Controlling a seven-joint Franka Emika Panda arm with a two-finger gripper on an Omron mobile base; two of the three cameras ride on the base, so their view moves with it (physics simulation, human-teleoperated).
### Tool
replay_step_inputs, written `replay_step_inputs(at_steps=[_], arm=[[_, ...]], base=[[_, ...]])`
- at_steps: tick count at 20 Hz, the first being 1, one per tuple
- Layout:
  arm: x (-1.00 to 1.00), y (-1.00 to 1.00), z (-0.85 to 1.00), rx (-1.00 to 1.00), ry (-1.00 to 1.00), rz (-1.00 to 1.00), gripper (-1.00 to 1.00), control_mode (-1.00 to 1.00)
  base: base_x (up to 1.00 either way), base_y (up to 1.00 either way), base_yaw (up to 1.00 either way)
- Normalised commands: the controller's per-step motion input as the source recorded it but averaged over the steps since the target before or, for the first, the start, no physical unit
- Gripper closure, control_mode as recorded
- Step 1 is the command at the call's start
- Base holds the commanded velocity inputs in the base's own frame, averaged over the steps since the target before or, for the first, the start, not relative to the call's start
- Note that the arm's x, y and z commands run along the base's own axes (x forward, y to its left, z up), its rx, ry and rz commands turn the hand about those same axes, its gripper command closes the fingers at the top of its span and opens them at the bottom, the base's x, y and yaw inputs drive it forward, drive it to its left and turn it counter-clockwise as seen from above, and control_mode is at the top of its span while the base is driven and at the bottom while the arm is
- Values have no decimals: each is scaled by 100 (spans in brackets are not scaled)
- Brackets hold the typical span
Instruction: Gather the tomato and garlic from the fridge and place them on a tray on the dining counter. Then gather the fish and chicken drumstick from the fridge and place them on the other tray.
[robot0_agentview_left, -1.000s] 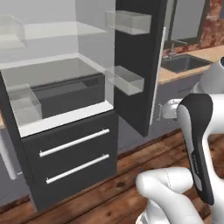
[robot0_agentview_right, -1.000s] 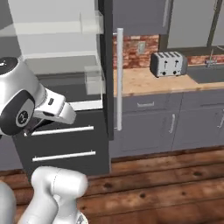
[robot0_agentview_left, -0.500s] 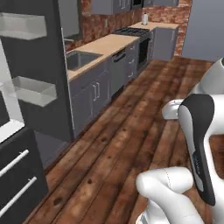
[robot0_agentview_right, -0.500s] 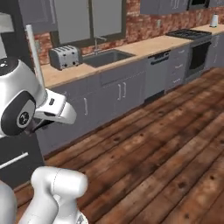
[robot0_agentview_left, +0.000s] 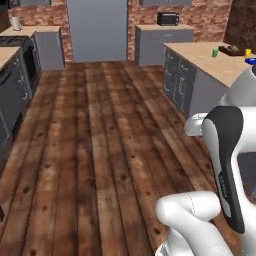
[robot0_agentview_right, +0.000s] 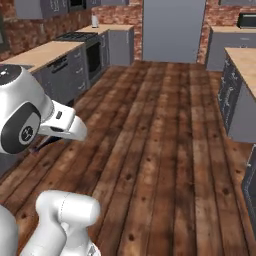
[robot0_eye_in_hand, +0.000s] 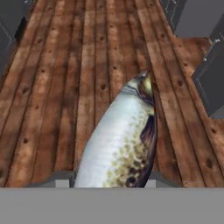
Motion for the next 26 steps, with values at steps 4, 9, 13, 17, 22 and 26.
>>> replay_step_inputs(at_steps=[4, 9, 13, 17, 22, 26], arm=[[0, 0, 0, 0, 0, 0, 100, 100], [0, 0, 0, 0, 0, 0, 100, 100], [0, 0, 0, 0, 0, 0, 100, 100], [0, 0, 0, 0, 0, 0, 100, 100], [0, 0, 0, 0, 0, 0, 100, 100], [0, 0, 0, 0, 0, 0, 100, 100]], base=[[-34, 0, -93], [-10, -12, -89], [0, -27, -85], [15, -24, -79], [68, 0, -63], [100, 0, -35]])
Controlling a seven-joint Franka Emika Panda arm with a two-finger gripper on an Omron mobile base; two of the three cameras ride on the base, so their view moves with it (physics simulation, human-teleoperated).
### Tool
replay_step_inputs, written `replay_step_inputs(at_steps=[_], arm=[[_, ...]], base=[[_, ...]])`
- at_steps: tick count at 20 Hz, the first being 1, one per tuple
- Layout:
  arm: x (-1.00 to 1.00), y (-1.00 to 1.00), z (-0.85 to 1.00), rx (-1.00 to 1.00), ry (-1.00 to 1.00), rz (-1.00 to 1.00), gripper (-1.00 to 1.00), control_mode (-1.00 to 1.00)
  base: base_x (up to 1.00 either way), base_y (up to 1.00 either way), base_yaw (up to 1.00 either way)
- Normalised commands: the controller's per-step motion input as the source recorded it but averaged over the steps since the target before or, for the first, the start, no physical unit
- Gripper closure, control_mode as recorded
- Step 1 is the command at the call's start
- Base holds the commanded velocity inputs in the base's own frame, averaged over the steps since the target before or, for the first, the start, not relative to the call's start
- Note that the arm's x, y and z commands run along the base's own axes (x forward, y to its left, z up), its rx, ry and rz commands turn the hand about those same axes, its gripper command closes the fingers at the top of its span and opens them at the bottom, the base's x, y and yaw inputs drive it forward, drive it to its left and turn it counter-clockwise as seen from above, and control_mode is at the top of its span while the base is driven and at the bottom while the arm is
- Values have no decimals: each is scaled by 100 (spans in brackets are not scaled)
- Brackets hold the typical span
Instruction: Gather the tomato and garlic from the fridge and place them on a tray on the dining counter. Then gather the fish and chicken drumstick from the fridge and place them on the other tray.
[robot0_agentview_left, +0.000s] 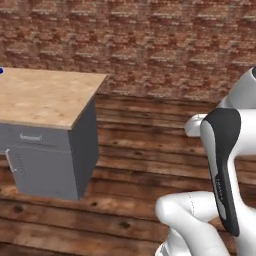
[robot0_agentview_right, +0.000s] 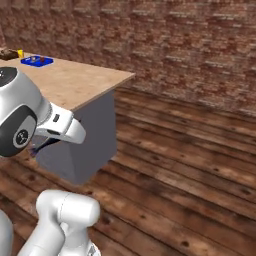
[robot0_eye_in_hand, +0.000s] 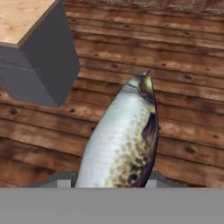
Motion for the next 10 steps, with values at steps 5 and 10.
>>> replay_step_inputs(at_steps=[5, 10], arm=[[0, 0, 0, 0, 0, 0, 100, 100], [0, 0, 0, 0, 0, 0, 100, 100]], base=[[100, -6, -25], [100, -42, -15]])
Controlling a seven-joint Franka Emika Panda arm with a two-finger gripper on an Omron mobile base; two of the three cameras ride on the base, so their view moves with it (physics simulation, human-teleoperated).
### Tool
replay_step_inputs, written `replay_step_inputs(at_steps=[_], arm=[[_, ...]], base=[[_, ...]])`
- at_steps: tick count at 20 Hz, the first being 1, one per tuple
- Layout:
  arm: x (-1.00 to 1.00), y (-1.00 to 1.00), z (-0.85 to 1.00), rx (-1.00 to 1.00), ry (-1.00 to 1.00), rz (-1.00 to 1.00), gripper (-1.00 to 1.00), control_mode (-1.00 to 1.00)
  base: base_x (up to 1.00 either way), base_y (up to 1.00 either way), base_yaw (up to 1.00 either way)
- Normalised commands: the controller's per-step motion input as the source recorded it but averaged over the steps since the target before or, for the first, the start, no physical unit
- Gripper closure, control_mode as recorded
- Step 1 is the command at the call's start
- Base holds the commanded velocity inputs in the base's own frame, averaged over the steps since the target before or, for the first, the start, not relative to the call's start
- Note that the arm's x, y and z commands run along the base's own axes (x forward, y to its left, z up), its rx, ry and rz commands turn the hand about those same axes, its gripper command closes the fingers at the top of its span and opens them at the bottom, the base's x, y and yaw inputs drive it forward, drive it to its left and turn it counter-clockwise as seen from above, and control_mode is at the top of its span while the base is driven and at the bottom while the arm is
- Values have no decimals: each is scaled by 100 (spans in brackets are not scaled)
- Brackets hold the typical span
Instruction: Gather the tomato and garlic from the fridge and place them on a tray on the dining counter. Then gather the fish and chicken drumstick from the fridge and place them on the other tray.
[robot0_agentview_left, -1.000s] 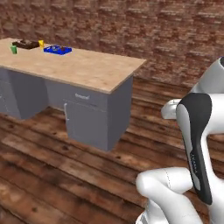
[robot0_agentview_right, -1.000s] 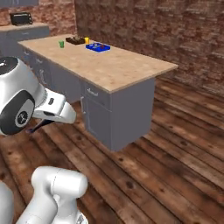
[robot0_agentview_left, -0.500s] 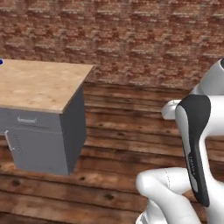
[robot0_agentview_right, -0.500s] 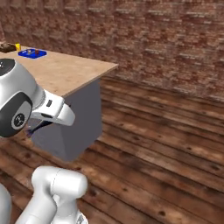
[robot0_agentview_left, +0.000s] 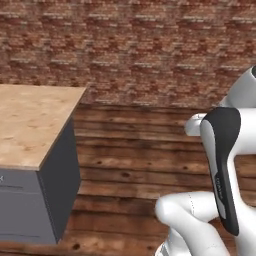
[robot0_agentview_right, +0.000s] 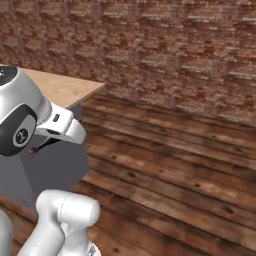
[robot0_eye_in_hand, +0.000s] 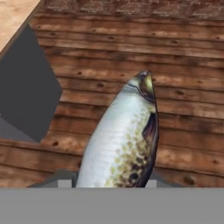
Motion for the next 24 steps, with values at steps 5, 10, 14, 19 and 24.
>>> replay_step_inputs(at_steps=[5, 10, 14, 19, 24], arm=[[0, 0, 0, 0, 0, 0, 100, 100], [0, 0, 0, 0, 0, 0, 100, 100], [0, 0, 0, 0, 0, 0, 100, 100], [0, 0, 0, 0, 0, 0, 100, 100], [0, 0, 0, 0, 0, 0, 100, 100]], base=[[100, -75, -6], [100, -98, 0], [100, -96, 0], [100, -73, 11], [100, -52, 28]])
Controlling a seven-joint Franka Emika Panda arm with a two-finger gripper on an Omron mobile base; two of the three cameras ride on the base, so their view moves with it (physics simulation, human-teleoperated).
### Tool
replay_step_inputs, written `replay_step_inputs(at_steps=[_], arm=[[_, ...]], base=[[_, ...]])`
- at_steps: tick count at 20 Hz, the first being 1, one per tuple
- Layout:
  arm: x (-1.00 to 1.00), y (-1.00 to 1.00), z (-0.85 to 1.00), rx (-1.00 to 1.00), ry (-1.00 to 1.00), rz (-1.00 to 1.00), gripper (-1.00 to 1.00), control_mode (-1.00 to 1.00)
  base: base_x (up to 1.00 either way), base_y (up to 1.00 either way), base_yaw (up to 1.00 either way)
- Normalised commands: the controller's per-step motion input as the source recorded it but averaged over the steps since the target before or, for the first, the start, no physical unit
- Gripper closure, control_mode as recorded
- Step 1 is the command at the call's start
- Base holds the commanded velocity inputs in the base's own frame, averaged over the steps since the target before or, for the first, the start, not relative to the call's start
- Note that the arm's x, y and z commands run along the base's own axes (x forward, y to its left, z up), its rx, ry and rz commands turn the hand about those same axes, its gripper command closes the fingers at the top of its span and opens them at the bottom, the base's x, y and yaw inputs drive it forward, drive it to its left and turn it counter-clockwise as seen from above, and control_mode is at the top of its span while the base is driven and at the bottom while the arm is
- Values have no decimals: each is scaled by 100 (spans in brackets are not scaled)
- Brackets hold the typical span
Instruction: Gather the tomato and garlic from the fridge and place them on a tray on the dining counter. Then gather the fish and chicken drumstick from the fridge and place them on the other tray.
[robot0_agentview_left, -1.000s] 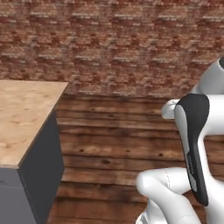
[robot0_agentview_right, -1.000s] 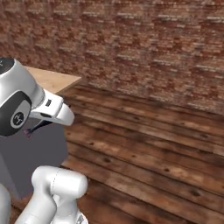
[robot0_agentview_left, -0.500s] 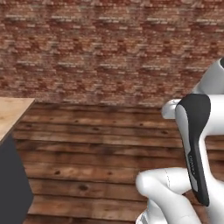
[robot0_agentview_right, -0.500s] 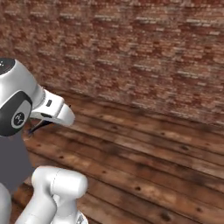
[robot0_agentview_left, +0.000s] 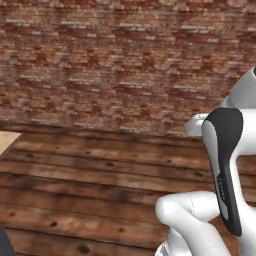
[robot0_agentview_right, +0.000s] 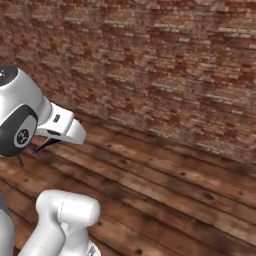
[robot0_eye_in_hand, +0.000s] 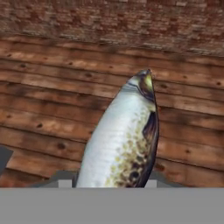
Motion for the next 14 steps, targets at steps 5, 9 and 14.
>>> replay_step_inputs(at_steps=[5, 9, 14], arm=[[0, 0, 0, 0, 0, 0, 100, 100], [0, 0, 0, 0, 0, 0, 100, 100], [0, 0, 0, 0, 0, 0, 100, 100]], base=[[100, -41, 39], [100, -46, 41], [100, -45, 41]])
